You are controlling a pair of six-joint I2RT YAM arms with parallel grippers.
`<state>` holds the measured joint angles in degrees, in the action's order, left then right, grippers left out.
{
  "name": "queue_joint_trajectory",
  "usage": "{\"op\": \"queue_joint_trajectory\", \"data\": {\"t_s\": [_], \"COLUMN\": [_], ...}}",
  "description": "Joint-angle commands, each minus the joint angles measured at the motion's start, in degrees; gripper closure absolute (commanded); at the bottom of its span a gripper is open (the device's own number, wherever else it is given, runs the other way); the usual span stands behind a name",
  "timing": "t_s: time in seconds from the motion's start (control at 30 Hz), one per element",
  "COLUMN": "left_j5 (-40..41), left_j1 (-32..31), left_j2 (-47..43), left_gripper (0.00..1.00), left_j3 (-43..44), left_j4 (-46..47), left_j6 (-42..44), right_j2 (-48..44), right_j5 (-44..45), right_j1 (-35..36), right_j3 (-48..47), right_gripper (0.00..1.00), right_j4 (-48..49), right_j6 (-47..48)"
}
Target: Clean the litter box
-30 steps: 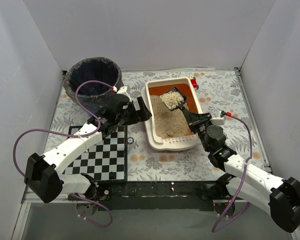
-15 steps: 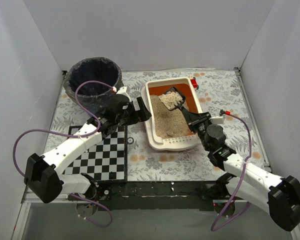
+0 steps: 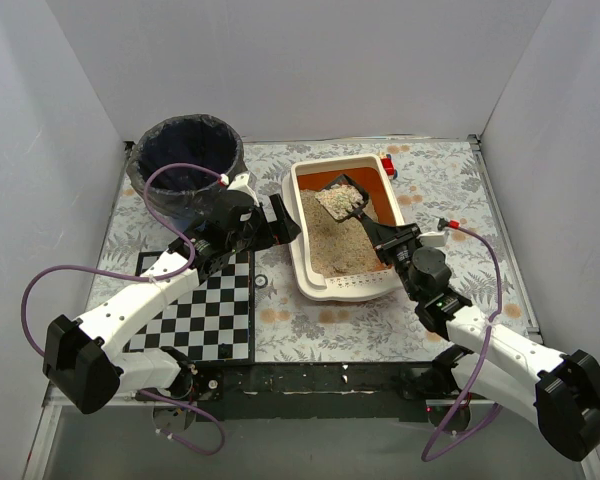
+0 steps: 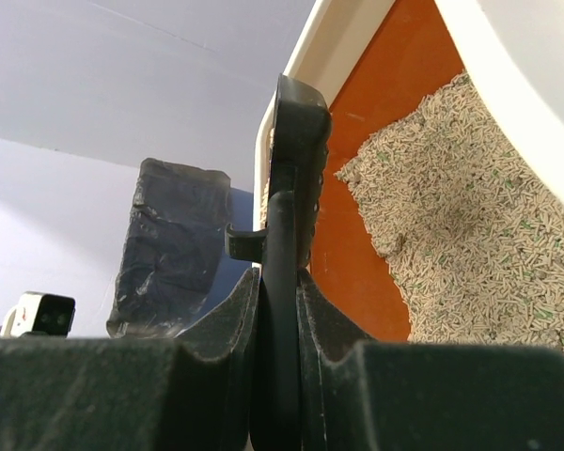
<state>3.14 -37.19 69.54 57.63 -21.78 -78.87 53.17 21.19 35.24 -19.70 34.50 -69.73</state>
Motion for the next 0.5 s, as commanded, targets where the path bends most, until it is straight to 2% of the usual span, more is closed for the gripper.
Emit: {"op": "queue_joint_trajectory", "data": {"t_s": [0.0, 0.13, 0.17, 0.23, 0.33, 0.37, 0.47], "left_j5": [0.3, 0.6, 0.2, -0.1, 0.6, 0.4, -0.4], "left_j1": [0.3, 0.3, 0.4, 0.3, 0.3, 0.3, 0.3], "left_j2": [-1.7, -1.7, -1.3, -0.9, -1.2, -1.1, -0.8], "left_gripper": [0.02, 0.02, 0.02, 0.02, 0.02, 0.02, 0.02], "left_j3": [-0.1, -0.8, -0.3, 0.5, -0.7, -0.5, 0.3], "left_j4": [0.3, 1.7, 1.4, 0.5, 1.6, 1.8, 1.2], "left_j6": [0.2, 0.1, 0.2, 0.2, -0.1, -0.1, 0.1], "right_j2": [-2.8, -1.5, -1.5, -3.1, -0.8, 0.1, -0.9], "right_j5": [5.4, -0.5, 0.5, 4.8, -0.9, -1.9, 3.0], "right_j1": [-0.2, -0.3, -0.3, -0.3, -0.3, -0.3, -0.2], "right_j3": [0.1, -1.9, -2.6, -1.4, 0.5, -0.2, 0.2], "right_gripper": [0.99, 0.99, 0.99, 0.99, 0.99, 0.99, 0.99], "right_j4": [4.3, 7.3, 5.1, 0.5, 11.3, 11.6, 5.4], "right_j6": [-3.1, 3.7, 4.1, -2.4, 1.3, 2.0, -2.8]}}
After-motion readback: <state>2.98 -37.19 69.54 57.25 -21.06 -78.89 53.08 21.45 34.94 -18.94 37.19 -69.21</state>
